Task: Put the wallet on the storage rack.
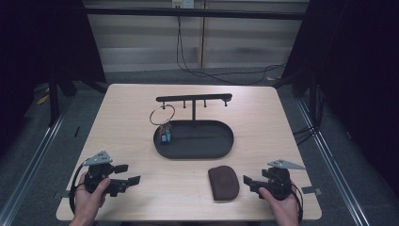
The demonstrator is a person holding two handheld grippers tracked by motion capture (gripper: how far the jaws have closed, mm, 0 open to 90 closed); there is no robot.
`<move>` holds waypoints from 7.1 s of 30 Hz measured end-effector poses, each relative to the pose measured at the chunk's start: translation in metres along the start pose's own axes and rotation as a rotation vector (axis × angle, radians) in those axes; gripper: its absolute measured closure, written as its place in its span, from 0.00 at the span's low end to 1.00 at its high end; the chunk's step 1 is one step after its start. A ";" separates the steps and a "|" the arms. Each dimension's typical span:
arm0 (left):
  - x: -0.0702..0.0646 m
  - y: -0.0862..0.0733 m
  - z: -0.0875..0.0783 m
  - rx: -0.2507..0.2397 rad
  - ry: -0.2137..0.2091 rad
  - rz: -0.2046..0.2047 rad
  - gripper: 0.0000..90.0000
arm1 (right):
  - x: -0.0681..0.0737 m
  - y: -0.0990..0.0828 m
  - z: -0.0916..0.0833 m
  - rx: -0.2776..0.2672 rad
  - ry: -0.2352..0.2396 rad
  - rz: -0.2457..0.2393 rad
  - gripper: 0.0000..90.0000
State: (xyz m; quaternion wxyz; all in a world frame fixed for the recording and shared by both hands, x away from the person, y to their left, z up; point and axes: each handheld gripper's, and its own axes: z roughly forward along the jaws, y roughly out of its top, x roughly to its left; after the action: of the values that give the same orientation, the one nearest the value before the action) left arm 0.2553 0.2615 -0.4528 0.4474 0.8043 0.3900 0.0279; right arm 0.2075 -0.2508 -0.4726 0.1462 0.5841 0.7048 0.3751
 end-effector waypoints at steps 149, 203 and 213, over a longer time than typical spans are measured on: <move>-0.010 -0.022 -0.005 0.047 -0.060 0.034 0.22 | 0.054 0.146 0.017 0.651 -0.088 -0.116 0.92; -0.011 -0.022 -0.007 0.052 -0.066 0.054 0.22 | 0.065 0.223 0.016 0.513 -0.152 -0.098 0.93; -0.013 -0.021 -0.006 0.065 -0.067 0.063 0.22 | 0.060 0.233 0.017 0.444 -0.100 -0.038 0.93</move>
State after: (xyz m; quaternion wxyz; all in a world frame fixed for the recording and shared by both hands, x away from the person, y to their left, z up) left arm 0.2307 0.2635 -0.4610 0.4328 0.8307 0.3502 0.0025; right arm 0.3688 -0.1797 -0.3071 0.0557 0.6063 0.7730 0.1785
